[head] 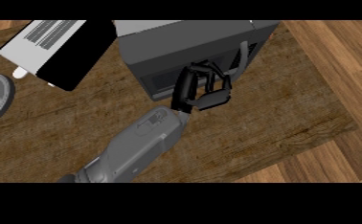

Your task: Pick up the milk, place it into the microwave and close the microwave

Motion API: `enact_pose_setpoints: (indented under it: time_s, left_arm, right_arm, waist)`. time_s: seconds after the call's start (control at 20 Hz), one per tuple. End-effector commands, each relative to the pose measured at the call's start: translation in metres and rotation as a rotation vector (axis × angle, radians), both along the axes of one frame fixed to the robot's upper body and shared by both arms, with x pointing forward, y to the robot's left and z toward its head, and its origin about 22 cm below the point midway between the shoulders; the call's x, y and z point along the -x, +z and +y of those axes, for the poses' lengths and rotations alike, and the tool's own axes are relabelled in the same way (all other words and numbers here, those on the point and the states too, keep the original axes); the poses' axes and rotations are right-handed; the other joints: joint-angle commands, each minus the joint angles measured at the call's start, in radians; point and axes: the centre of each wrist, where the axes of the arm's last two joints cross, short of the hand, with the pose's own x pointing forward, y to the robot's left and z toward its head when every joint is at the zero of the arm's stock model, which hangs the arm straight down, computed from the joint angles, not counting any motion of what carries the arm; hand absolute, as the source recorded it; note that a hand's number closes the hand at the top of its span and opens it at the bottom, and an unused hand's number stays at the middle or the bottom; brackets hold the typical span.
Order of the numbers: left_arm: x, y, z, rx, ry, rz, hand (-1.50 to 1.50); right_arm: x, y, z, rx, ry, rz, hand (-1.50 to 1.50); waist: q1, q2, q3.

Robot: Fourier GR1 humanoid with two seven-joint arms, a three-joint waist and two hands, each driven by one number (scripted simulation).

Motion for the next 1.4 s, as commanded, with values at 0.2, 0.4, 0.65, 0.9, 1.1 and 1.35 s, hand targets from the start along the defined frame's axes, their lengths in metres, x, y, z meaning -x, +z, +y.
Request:
enact_pose_setpoints:
  time_s: [0.2, 0.4, 0.65, 0.9, 1.1, 1.35]
  left_arm:
    - [-0.021, 0.016, 0.001, 0.034, 0.029, -0.035, 1.50]
    - [-0.023, 0.020, -0.002, 0.043, 0.023, -0.047, 1.50]
    - [-0.024, 0.019, -0.001, 0.057, 0.040, -0.054, 1.50]
    - [-0.023, 0.015, 0.000, 0.058, 0.045, -0.068, 1.50]
    - [-0.025, 0.017, -0.001, 0.056, 0.053, -0.069, 1.50]
    - [-0.023, 0.015, -0.002, 0.070, 0.046, -0.068, 1.50]
  right_arm:
    - [-0.006, 0.021, -0.015, 0.030, -0.023, -0.022, -1.50]
    - [-0.009, 0.027, -0.019, 0.025, -0.028, -0.034, -1.50]
    - [-0.010, 0.033, -0.027, 0.043, -0.043, -0.031, -1.50]
    - [-0.009, 0.051, -0.037, 0.096, -0.077, -0.057, -1.50]
    - [-0.009, 0.064, -0.043, 0.131, -0.083, -0.075, -1.50]
    - [-0.011, 0.061, -0.052, 0.113, -0.109, -0.060, -1.50]
  waist:
    - [-0.003, 0.013, -0.001]
    - [-0.003, 0.013, 0.001]
    - [-0.004, 0.015, 0.002]
    - [-0.011, 0.019, 0.002]
    - [-0.008, 0.017, 0.003]
    - [-0.001, 0.025, 0.006]
